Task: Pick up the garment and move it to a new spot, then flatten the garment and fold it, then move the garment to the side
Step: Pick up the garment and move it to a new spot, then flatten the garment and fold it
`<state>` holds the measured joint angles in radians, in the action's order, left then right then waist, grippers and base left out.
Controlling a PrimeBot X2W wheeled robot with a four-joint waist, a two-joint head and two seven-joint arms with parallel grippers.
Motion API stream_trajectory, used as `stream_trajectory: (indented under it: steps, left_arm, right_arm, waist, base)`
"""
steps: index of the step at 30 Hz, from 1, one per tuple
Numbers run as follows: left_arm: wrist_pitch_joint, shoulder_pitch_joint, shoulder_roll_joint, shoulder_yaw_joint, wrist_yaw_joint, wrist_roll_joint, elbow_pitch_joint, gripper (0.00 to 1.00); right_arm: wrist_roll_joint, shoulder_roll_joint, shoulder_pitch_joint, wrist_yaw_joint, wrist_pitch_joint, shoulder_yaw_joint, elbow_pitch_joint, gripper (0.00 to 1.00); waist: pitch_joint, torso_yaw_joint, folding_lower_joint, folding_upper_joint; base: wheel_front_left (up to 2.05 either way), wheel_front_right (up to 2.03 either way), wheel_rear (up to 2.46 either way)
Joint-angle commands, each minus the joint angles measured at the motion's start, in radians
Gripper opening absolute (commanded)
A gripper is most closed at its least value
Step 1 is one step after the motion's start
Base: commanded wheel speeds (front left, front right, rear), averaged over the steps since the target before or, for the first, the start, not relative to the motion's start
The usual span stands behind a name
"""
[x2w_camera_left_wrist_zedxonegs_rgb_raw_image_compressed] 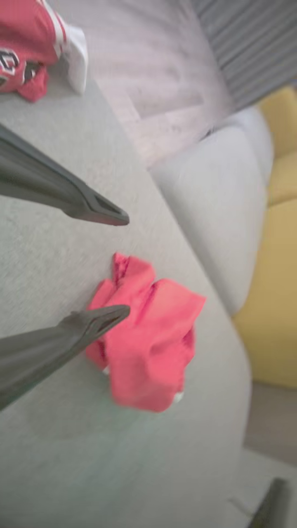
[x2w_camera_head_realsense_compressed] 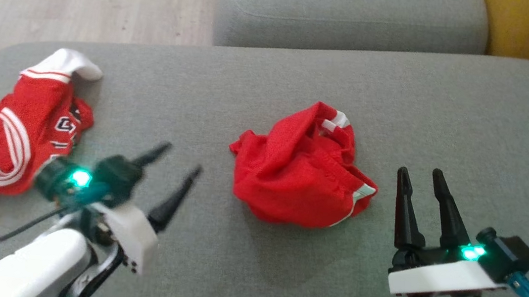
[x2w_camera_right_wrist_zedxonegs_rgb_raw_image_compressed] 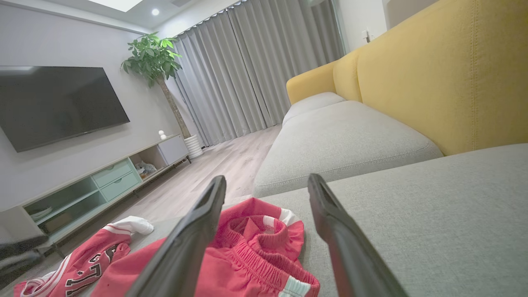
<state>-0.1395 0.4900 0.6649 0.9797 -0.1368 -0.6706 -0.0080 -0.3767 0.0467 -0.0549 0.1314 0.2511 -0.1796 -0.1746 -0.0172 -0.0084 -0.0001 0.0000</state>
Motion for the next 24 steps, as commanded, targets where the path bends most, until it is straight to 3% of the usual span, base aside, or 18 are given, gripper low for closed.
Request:
stream_trajectory:
  steps: [1, 5, 8, 11, 15, 18, 24]
  left_arm:
    - [0.071, 0.006, 0.023, -0.094, -0.053, -0.015, -0.030, 1.00]
    - [0.248, -0.089, -0.013, -0.189, -0.166, -0.049, -0.030, 1.00]
    - [0.352, -0.160, -0.043, -0.244, -0.221, -0.068, -0.023, 1.00]
    - [0.384, -0.204, -0.067, -0.283, -0.254, -0.070, -0.023, 1.00]
    - [0.400, -0.294, -0.154, -0.387, -0.296, -0.043, -0.053, 1.00]
    - [0.401, -0.360, -0.231, -0.475, -0.280, 0.031, -0.080, 1.00]
    - [0.401, -0.414, -0.323, -0.558, -0.177, 0.131, -0.050, 1.00]
  right_arm:
    - [0.013, 0.004, -0.014, -0.001, 0.011, -0.012, 0.033, 1.00]
    - [0.030, 0.004, 0.006, -0.001, 0.011, 0.002, 0.030, 1.00]
    - [0.046, 0.004, 0.018, -0.001, 0.011, 0.010, 0.027, 1.00]
    - [0.058, 0.004, 0.023, -0.001, 0.011, 0.012, 0.025, 1.00]
    - [0.069, 0.004, 0.026, -0.001, 0.011, 0.015, 0.033, 1.00]
    - [0.076, 0.004, 0.028, -0.001, 0.011, 0.024, 0.038, 1.00]
    - [0.084, 0.004, 0.016, -0.001, 0.011, 0.030, 0.049, 1.00]
  waist:
    - [0.014, 0.018, 0.0001, 0.0000]
    - [0.023, 0.038, 0.0001, 0.0000]
    - [0.025, 0.045, 0.0001, 0.0000]
    - [0.024, 0.045, 0.0001, 0.0000]
    - [0.018, 0.040, 0.0001, 0.0000]
    - [0.009, 0.038, 0.0001, 0.0000]
    - [-0.017, 0.045, 0.0001, 0.0000]
  base:
    - [0.00, 0.00, 0.00]
    - [0.00, 0.00, 0.00]
    - [0.00, 0.00, 0.00]
    - [0.00, 0.00, 0.00]
    - [0.00, 0.00, 0.00]
    - [0.00, 0.00, 0.00]
    - [0.00, 0.00, 0.00]
